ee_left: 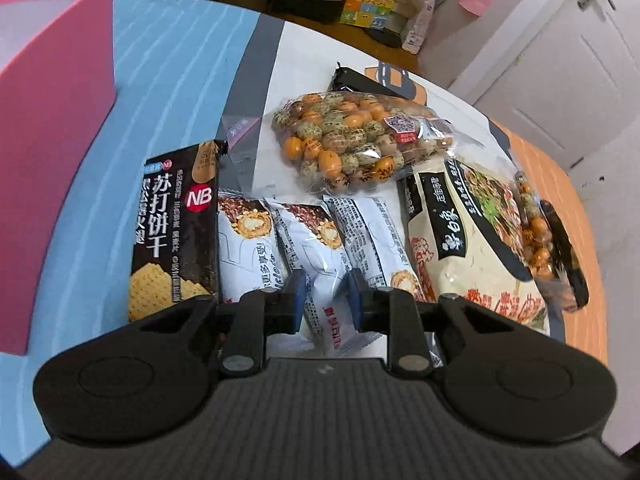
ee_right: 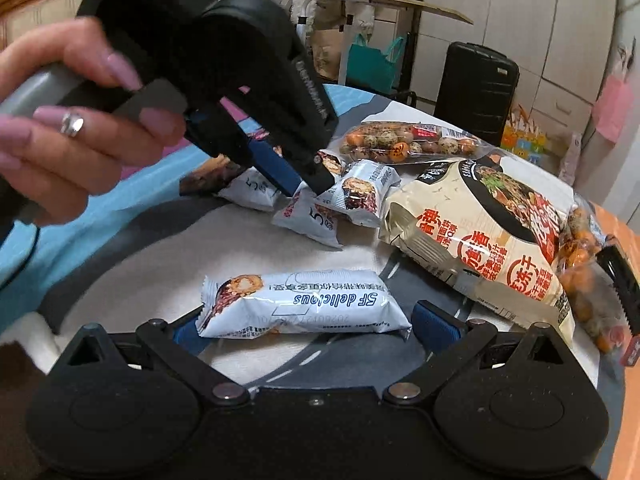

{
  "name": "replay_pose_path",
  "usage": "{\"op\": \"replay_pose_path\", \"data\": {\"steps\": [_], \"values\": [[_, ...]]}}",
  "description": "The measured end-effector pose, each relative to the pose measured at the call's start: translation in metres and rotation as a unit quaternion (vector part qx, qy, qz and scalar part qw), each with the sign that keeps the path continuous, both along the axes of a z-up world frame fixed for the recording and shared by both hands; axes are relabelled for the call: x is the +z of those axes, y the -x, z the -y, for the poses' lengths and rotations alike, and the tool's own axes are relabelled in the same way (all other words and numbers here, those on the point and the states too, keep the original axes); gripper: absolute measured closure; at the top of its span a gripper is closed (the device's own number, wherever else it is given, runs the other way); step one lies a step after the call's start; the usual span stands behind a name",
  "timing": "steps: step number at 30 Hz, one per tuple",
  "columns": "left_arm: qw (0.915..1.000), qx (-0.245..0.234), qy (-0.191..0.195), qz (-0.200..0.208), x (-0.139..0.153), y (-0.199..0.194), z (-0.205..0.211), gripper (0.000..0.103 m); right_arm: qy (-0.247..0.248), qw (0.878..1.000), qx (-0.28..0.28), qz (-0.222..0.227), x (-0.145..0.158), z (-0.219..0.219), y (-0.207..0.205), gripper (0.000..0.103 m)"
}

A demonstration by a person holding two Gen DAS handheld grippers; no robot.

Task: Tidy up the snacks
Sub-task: 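Grasp a white snack bar with the left gripper while the right gripper grasps another white bar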

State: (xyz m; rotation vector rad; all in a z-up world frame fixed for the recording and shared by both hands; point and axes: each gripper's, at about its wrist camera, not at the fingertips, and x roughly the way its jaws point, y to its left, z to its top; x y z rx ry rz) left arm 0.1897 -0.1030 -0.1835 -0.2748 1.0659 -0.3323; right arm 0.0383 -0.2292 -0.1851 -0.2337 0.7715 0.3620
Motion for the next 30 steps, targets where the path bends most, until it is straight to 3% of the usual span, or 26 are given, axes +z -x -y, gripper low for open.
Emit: {"op": "replay_pose_path", "data": {"steps": [6,12,22,30], "values": [[0.9989,0.045,0.013,-0.001,-0.005,0.001,0.007,0.079,-0.014,1.0,-0.006,0.006,-0.001,0.004,-0.001,0.0],[0.9989,0.045,0.0,0.016,-0.005,0.007,0.014,0.079,-0.016,0.999,-0.033,0.019,0.003,0.005,-0.001,0.017],[0.998,0.042,-0.016,0.044,-0.001,0.021,0.008,0.083,-0.008,0.999,-0.035,0.031,0.005,0.005,0.006,0.018],[0.9991,0.036,-0.009,0.023,0.011,0.032,-0.004,0.083,-0.007,0.999,-0.034,0.033,0.01,0.008,0.014,0.018]]}}
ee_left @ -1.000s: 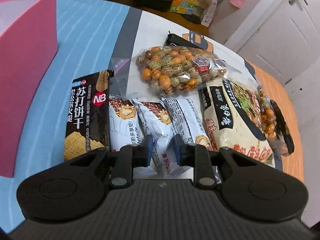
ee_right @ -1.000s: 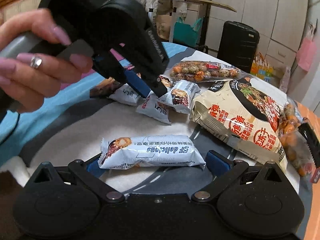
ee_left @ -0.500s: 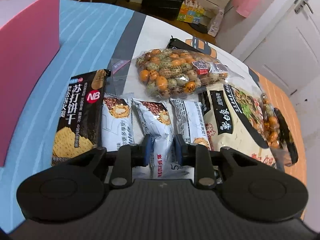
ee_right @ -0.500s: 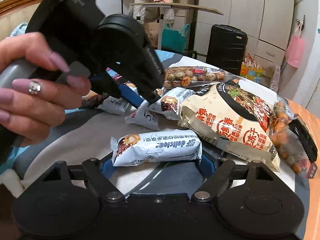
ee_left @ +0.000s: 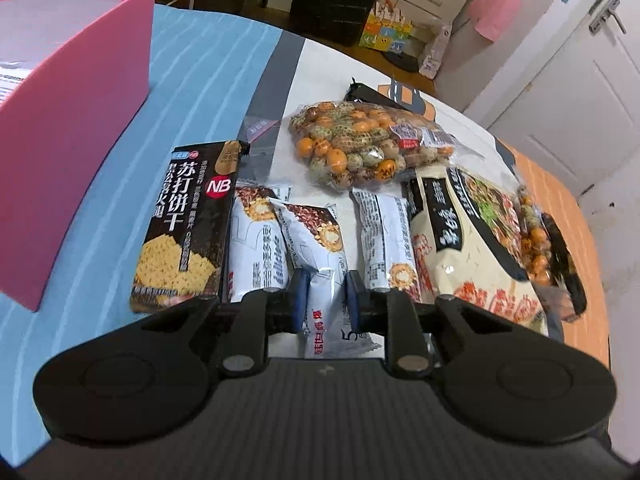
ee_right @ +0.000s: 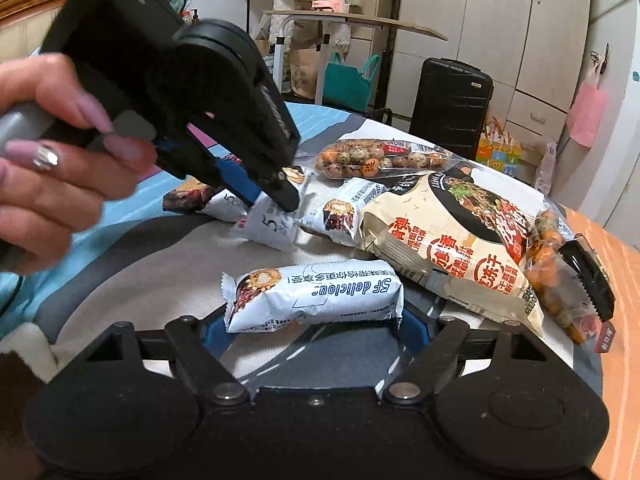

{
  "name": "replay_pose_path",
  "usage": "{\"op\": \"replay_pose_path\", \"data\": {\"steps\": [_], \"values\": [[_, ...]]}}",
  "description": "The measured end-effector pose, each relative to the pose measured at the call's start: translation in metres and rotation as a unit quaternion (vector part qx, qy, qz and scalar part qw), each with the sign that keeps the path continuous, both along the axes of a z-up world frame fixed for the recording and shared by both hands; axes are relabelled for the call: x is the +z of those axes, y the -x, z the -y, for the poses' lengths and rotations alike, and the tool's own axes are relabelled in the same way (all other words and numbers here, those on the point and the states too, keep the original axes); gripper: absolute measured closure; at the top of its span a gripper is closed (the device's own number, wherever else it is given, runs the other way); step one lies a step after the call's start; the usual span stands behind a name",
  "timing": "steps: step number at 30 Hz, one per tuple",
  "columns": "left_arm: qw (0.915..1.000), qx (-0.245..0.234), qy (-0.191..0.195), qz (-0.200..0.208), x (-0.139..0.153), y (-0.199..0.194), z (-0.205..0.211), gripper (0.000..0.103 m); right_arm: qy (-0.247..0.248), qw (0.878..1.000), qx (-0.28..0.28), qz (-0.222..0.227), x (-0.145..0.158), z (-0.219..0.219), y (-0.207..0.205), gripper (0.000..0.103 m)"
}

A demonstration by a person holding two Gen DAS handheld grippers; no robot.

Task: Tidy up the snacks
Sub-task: 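Grasp a white snack bar with the left gripper while the right gripper grasps another white bar, then carry both held white bars over the pink box with both grippers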

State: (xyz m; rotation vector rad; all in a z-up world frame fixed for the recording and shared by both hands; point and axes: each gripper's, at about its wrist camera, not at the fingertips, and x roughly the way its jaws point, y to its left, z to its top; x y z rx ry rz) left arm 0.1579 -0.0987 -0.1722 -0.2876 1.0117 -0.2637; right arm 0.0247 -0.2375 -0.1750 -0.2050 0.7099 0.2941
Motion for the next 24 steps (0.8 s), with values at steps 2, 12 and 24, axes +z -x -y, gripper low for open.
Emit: {"op": "replay_pose_path", "data": {"steps": [2,12,24], "values": [[0.9999,-0.01,-0.006,-0.004,0.006,0.005,-0.002,0.084,0.001,1.0,0.001,0.0,0.002,0.0,0.001,0.018],[0.996,-0.071,-0.054,-0.011,0.047,0.042,-0.007,0.084,0.001,1.0,0.007,-0.003,0.023,-0.001,0.013,0.018],[0.9937,-0.093,-0.054,-0.032,0.086,0.082,-0.056,0.084,-0.016,0.997,0.054,-0.046,0.071,-0.006,0.018,0.018]]}}
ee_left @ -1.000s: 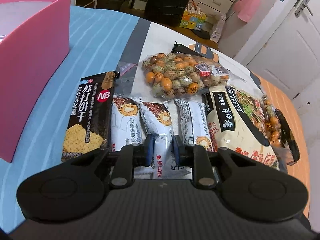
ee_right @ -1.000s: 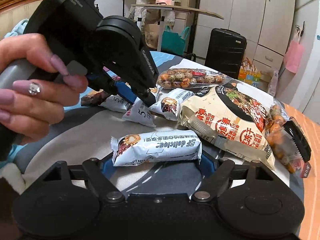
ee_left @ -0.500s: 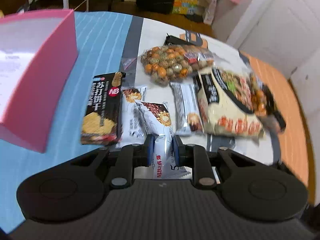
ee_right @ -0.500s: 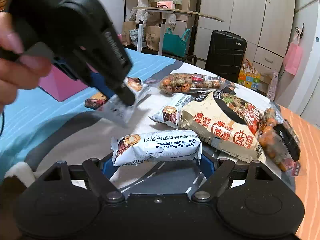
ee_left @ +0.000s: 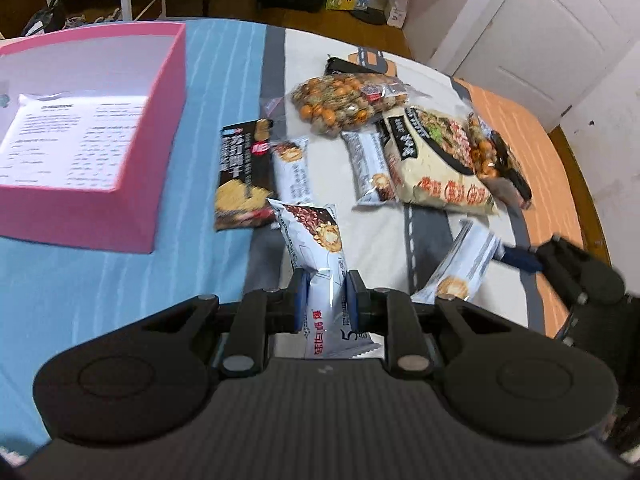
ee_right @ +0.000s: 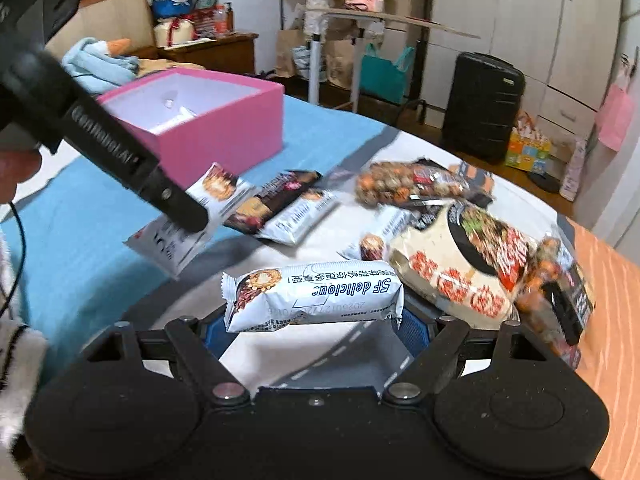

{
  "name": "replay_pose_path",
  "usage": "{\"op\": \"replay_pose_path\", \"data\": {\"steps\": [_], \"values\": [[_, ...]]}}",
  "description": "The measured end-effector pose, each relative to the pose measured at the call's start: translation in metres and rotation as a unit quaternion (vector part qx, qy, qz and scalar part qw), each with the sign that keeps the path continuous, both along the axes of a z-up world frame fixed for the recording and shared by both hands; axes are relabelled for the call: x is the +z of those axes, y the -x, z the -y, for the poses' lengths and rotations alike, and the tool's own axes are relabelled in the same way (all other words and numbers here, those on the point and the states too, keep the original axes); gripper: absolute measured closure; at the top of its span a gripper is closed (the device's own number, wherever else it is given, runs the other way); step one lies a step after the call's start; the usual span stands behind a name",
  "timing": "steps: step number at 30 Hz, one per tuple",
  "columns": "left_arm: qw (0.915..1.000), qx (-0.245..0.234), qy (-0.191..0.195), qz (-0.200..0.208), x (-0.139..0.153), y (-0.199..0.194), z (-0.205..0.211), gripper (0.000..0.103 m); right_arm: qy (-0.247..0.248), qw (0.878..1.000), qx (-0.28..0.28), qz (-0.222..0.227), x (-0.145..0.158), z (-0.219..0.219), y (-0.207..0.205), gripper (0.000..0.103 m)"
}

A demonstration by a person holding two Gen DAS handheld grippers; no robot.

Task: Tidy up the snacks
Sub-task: 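Carry both held white bars over the pink box with both grippers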

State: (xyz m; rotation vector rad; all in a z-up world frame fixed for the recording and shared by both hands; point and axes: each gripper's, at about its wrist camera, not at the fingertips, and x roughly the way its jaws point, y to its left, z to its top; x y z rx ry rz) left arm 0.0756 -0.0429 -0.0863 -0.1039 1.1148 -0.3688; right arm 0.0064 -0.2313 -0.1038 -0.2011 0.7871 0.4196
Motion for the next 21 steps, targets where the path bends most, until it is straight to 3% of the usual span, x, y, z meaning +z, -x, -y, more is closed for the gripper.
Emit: {"op": "replay_pose_path", "data": {"steps": [8,21], "values": [[0.9996,-0.001,-0.027,-0.01,0.025,0.013,-0.048,0.084,0.0,0.998,0.061,0.001,0.038,-0.025,0.006,0.018],[0.9975,0.022,-0.067,-0.002,0.051,0.027,-0.12,0.084,0.04,0.985,0.159,0.045,0.093,-0.099,-0.014,0.018]]}}
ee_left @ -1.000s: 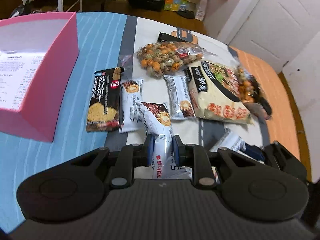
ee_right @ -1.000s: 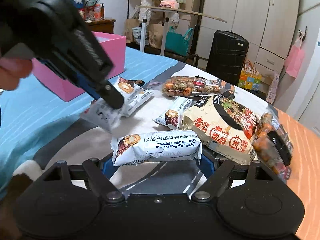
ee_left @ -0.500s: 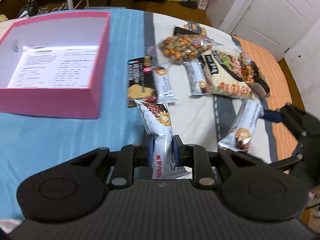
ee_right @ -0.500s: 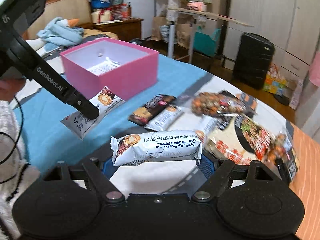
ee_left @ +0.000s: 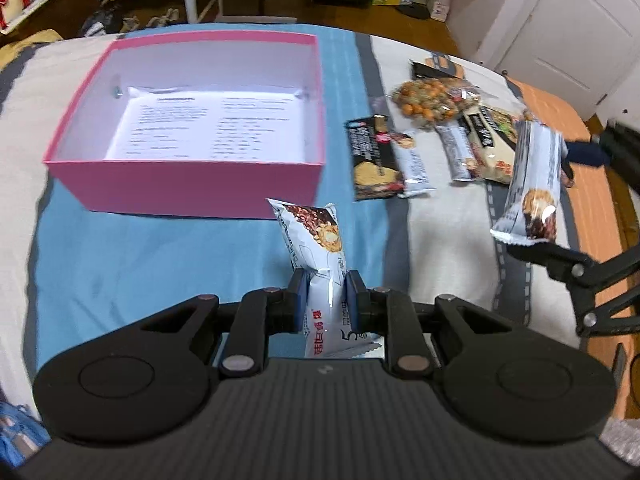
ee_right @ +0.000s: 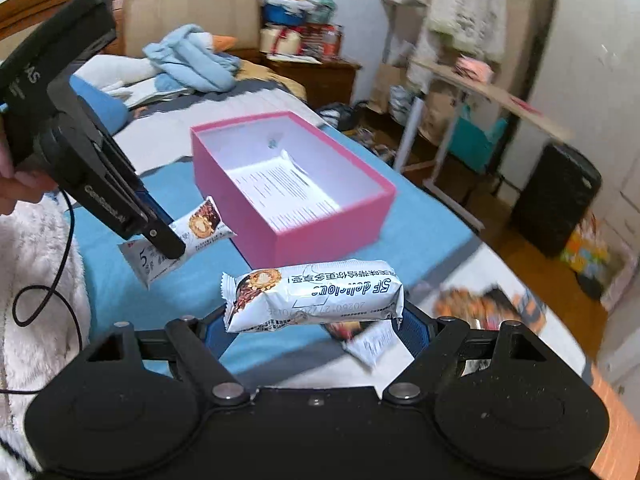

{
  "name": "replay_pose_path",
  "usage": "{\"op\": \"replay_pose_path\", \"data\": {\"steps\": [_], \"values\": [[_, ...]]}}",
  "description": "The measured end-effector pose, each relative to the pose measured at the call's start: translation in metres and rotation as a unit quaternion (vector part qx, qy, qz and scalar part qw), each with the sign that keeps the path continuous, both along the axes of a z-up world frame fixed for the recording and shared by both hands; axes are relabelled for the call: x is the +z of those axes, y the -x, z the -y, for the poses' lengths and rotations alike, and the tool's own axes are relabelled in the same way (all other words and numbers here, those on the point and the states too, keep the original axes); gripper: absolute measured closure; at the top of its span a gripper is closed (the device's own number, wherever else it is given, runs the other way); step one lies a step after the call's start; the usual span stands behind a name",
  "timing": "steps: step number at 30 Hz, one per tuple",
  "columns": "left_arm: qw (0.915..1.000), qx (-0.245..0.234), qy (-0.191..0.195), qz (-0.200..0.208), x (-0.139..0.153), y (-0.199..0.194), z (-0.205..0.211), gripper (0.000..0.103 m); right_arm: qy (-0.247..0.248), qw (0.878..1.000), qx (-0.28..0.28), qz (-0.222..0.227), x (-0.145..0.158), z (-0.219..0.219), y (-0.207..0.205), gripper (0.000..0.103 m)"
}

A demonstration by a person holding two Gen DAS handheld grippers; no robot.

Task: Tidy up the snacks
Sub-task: 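Carry both held white bars over the pink box with both grippers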

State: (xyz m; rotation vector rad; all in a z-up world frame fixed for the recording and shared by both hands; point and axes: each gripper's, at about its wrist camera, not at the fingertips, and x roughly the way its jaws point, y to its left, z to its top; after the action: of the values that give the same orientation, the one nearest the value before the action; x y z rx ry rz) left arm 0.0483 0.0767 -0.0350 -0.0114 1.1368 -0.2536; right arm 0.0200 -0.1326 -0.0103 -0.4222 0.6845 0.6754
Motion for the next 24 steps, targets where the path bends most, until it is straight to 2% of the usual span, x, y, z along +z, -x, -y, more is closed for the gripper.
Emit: {"op": "replay_pose_path", "data": {"steps": [3,8,11,13,18,24], "values": [[0.9999,0.004,0.014,0.009,0.006,-0.001,-0.018,0.083,0.004,0.999,0.032,0.029,0.002,-0.017,-0.007,0.018],[0.9991,0.02,0.023,0.029,0.013,-0.016,-0.042,0.084,-0.002,0.997,0.066,0.036,0.002,-0.042,-0.031,0.018],[0.9982,0.027,0.034,0.042,0.017,-0.033,-0.052,0.084,0.015,0.994,0.098,0.056,0.001,-0.059,-0.05,0.018],[0.9963,0.028,0.055,0.061,0.018,-0.046,-0.059,0.083,0.027,0.989,0.126,0.074,-0.003,-0.066,-0.058,0.018],[0.9935,0.038,0.077,0.074,0.009,-0.086,-0.067,0.084,0.038,0.99,0.126,0.042,-0.021,-0.085,-0.1,0.018],[0.9928,0.047,0.06,0.092,-0.009,-0.132,-0.064,0.084,0.044,0.991,0.124,0.017,-0.04,-0.106,-0.144,0.018]]}}
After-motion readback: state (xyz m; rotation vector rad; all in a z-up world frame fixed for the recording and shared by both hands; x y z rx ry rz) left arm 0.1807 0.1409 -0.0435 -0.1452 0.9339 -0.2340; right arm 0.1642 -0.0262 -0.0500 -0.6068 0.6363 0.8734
